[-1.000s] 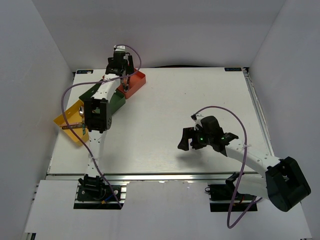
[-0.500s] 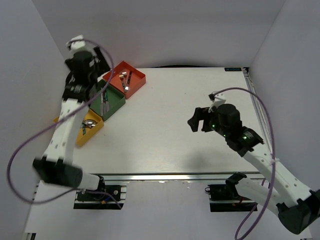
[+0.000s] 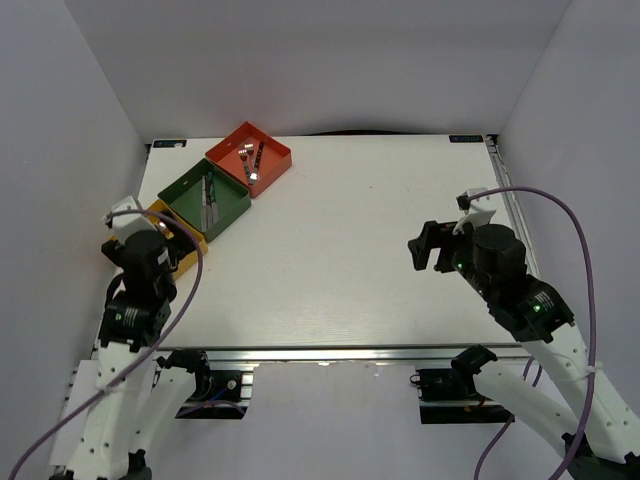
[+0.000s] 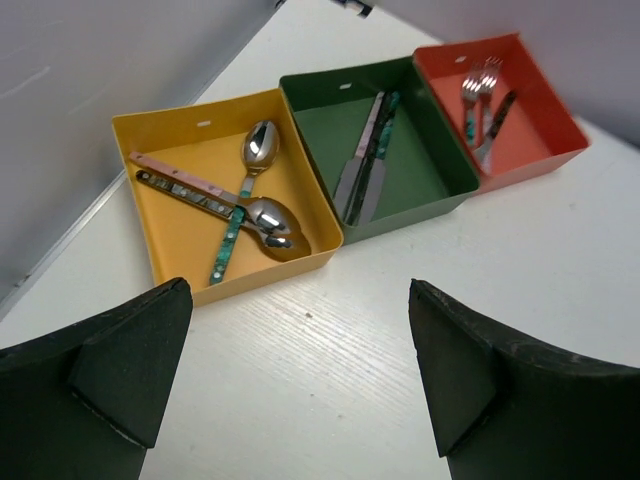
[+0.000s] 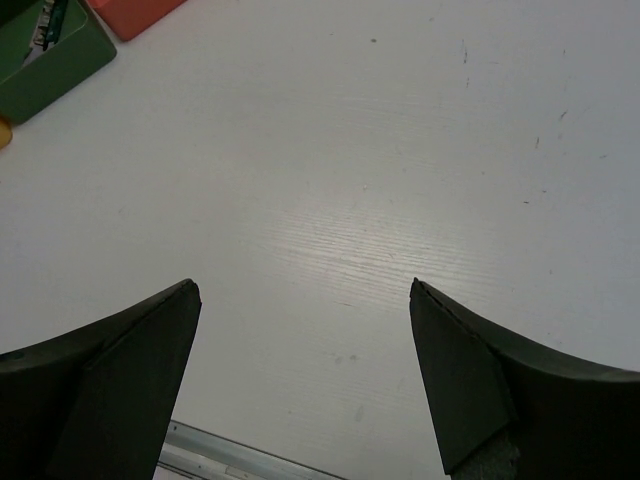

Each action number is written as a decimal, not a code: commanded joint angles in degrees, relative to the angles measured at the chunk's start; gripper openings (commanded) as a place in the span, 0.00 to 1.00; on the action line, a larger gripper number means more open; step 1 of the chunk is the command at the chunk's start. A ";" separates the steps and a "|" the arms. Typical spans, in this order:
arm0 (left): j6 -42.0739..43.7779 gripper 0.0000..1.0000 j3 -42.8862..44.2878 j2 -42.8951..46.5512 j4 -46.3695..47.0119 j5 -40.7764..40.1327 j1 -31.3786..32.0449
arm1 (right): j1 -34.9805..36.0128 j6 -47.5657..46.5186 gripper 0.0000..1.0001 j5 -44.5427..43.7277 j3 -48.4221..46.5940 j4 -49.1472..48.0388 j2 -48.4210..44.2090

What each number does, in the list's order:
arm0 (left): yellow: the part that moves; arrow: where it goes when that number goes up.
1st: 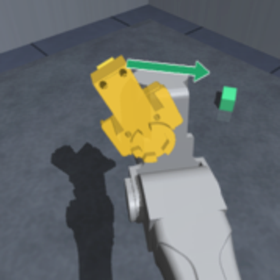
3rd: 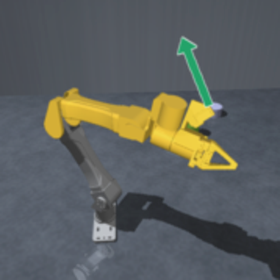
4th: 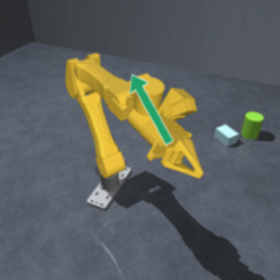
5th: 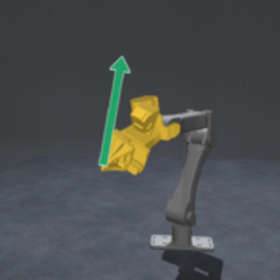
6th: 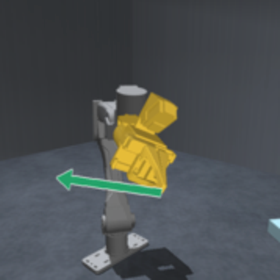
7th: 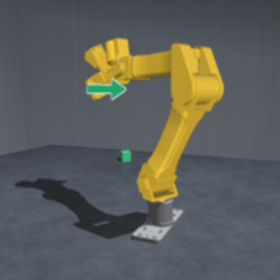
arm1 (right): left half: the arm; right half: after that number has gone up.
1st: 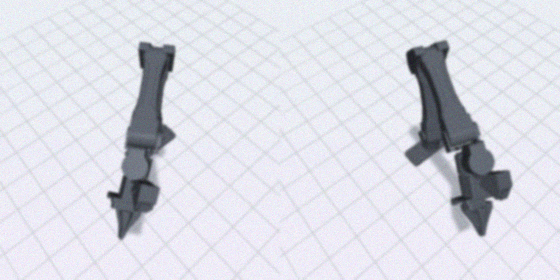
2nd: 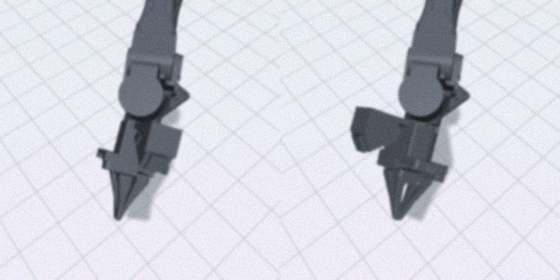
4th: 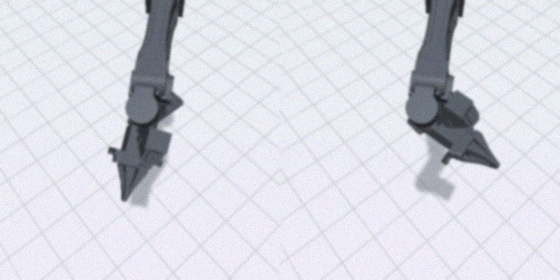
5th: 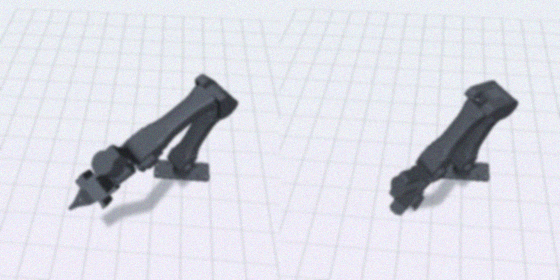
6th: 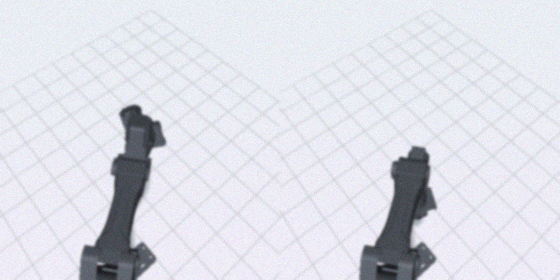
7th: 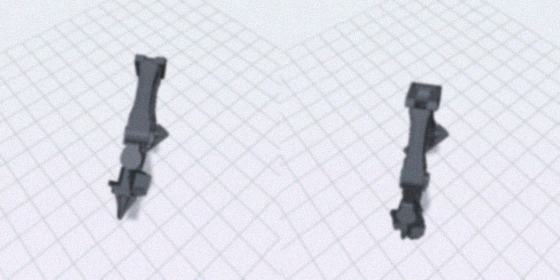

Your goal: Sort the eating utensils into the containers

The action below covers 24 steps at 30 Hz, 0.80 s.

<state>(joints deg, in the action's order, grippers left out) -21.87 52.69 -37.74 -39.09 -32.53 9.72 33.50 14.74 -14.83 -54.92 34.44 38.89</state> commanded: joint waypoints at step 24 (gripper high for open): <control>-2.04 0.98 -10.15 14.27 5.25 -0.60 0.74 | 0.17 0.55 0.89 1.56 7.46 -4.90 -2.42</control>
<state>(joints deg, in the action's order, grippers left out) -23.46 43.42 -23.42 -34.70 -33.43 10.31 33.50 14.92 -13.32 -47.00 31.94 37.10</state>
